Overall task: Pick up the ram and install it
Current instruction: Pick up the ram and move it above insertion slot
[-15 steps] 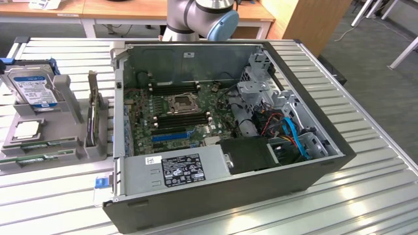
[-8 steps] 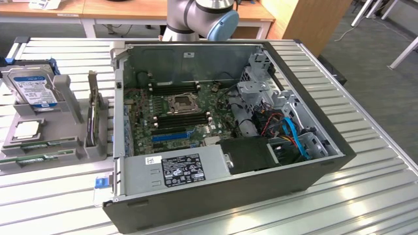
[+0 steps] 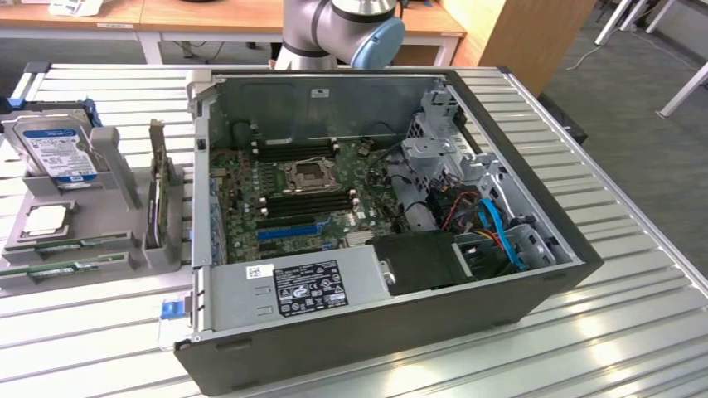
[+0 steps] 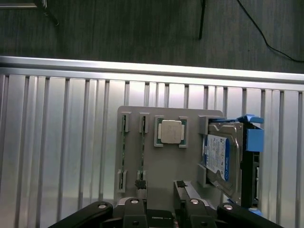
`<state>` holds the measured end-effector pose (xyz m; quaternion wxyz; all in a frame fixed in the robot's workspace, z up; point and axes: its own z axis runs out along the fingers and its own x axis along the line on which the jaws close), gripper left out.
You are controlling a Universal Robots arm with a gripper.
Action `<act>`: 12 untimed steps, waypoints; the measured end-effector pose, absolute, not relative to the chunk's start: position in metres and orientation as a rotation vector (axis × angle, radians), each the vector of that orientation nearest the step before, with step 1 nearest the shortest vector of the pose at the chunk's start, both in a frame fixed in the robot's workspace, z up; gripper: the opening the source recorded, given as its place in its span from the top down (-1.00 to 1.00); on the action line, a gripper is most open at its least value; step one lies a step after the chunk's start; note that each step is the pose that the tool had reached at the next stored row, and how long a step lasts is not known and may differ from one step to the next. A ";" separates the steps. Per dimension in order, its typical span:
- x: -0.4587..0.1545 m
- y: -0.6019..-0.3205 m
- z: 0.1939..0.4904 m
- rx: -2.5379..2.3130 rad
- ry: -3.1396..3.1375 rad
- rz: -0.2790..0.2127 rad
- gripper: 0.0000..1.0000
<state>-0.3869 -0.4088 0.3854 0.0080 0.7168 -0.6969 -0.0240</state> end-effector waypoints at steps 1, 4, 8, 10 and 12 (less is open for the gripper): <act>-0.387 -0.409 0.385 2.240 -2.178 -0.075 0.29; -0.387 -0.411 0.385 2.240 -2.178 -0.075 0.29; -0.387 -0.411 0.385 2.240 -2.178 -0.075 0.29; -0.387 -0.411 0.385 2.240 -2.178 -0.075 0.29; -0.387 -0.411 0.383 2.241 -2.178 -0.076 0.29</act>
